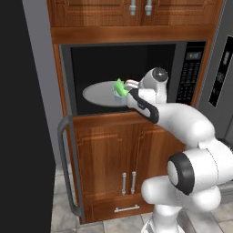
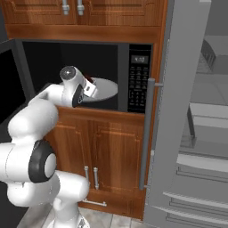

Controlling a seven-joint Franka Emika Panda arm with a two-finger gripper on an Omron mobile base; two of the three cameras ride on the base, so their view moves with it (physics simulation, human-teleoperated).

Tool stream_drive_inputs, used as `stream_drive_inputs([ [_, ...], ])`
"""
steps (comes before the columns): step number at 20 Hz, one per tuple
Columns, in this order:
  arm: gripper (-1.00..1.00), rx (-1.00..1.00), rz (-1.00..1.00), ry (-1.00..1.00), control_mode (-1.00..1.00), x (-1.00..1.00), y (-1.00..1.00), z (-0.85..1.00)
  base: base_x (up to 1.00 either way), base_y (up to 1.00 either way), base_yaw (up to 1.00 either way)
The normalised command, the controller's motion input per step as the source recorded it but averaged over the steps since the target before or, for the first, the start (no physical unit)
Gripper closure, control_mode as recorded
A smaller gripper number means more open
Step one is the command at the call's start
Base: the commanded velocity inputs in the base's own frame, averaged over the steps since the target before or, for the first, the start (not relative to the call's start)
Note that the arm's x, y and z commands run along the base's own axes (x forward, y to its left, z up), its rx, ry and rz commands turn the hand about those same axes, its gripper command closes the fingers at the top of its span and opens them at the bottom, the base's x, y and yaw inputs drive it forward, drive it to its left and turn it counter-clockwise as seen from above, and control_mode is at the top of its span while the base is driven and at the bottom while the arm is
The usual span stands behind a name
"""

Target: Place the tupperware containing the steak and corn meal in the microwave. Close the microwave door and press the start button to reheat the meal.

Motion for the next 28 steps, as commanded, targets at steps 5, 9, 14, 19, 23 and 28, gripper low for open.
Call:
stream_drive_inputs([
  [5, 1.00, 0.00, 0.00, 0.05, -1.00, 0.39, 0.10, -0.40, 0.00, 0.00, 0.00],
  [9, 1.00, 0.00, 0.00, 0.00, -1.00, 0.38, 0.08, -0.22, 0.00, 0.00, 0.00],
  [14, 1.00, 0.00, 0.00, 0.00, -1.00, 0.41, 0.00, -0.10, 0.00, 0.00, 0.00],
  [19, 1.00, 0.00, -0.03, 0.00, -1.00, 0.60, 0.00, 0.00, 0.00, 0.00, 0.00],
  [23, 1.00, 0.00, 0.00, 0.00, -1.00, 0.41, 0.00, -0.07, 0.00, 0.00, 0.00],
  [28, 1.00, -0.01, 0.00, 0.00, -1.00, 0.27, 0.00, -0.19, 0.00, 0.00, 0.00],
])
